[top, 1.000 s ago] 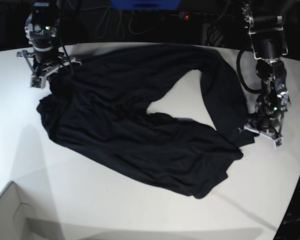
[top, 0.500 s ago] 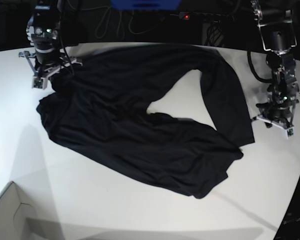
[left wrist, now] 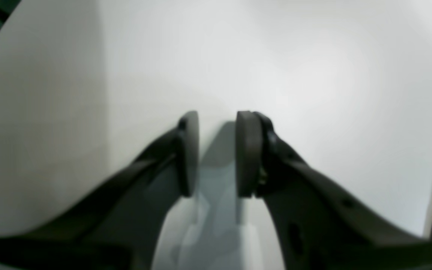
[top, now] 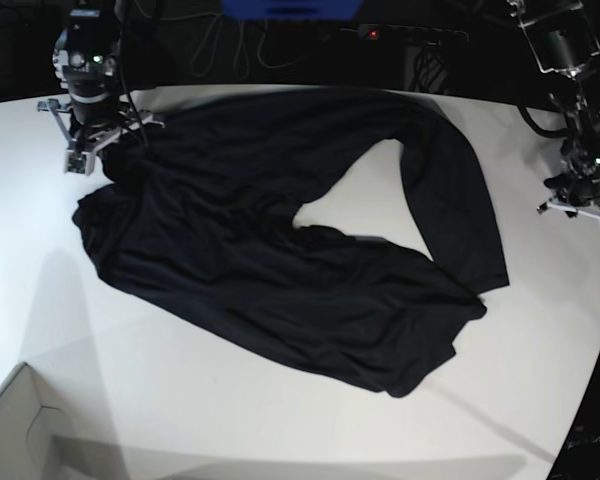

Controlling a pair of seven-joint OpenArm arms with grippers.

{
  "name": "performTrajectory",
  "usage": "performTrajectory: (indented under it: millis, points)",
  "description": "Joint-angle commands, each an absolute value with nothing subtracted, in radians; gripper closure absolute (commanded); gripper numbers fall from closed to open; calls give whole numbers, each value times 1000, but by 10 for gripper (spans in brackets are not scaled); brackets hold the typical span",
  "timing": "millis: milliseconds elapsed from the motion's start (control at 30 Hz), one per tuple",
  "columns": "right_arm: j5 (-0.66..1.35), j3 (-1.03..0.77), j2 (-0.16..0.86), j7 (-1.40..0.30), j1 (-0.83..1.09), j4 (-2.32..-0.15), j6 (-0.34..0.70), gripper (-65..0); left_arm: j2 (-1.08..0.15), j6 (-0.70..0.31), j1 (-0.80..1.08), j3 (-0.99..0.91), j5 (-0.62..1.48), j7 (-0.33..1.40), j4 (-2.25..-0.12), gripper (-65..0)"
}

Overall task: Layout the t-shirt on the table in an organized manner, then fold the t-shirt properly
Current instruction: 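Pull the sleeve held by the left gripper away from the shirt body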

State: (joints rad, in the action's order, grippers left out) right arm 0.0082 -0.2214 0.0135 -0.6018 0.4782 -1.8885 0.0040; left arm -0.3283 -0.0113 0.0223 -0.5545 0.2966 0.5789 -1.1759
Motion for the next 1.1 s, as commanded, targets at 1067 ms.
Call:
performTrajectory:
  millis: [1067]
  points:
    - [7,-229,22,-581,479,-1902,8,0,-191,-5,-186,-272,225,602,-1168,-1]
